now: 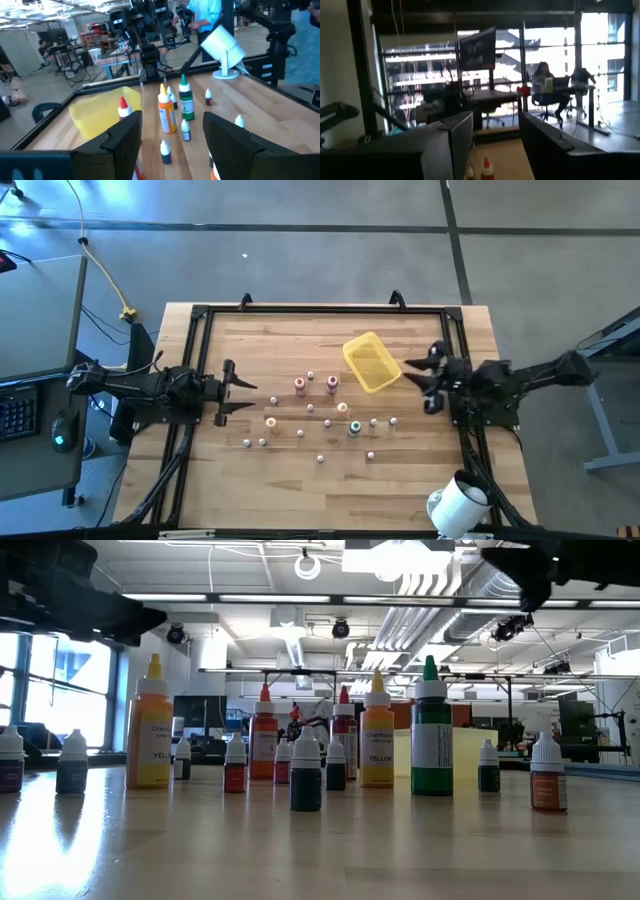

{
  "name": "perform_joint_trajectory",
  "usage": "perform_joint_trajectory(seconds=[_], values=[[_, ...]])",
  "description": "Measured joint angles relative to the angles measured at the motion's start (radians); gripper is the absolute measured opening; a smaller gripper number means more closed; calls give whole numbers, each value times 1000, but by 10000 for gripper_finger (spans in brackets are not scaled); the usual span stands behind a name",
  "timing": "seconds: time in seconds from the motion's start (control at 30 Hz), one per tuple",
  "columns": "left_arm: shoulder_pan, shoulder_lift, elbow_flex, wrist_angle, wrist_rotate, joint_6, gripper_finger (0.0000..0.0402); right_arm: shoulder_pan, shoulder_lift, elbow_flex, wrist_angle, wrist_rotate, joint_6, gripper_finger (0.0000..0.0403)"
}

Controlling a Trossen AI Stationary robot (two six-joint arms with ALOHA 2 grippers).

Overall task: Pick & Place food coloring
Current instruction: Put the large green food coloring bottle into the bin

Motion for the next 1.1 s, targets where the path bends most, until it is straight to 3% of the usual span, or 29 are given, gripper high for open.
perform_joint_trajectory(seconds=[0.17, 0.33, 0.43, 0.7, 0.9, 1.1], values=[[0, 0, 0, -14, -1, -1, 209, 0, 343, 199, -91, -129, -17, 156], [0, 0, 0, 70, -45, 0, 209, 0, 578, 348, -227, -210, 45, 156], [0, 0, 0, 89, 10, -1, 209, 12, 687, 376, -216, -259, 107, 156], [0, 1, 0, 32, 42, 1, 209, 90, 876, 362, -41, -250, 100, 156], [0, 1, 0, 16, 40, 0, 209, 130, 961, 360, -37, -239, 109, 156], [0, 1, 0, 20, 40, 0, 209, 138, 1012, 361, -27, -176, 20, 156]])
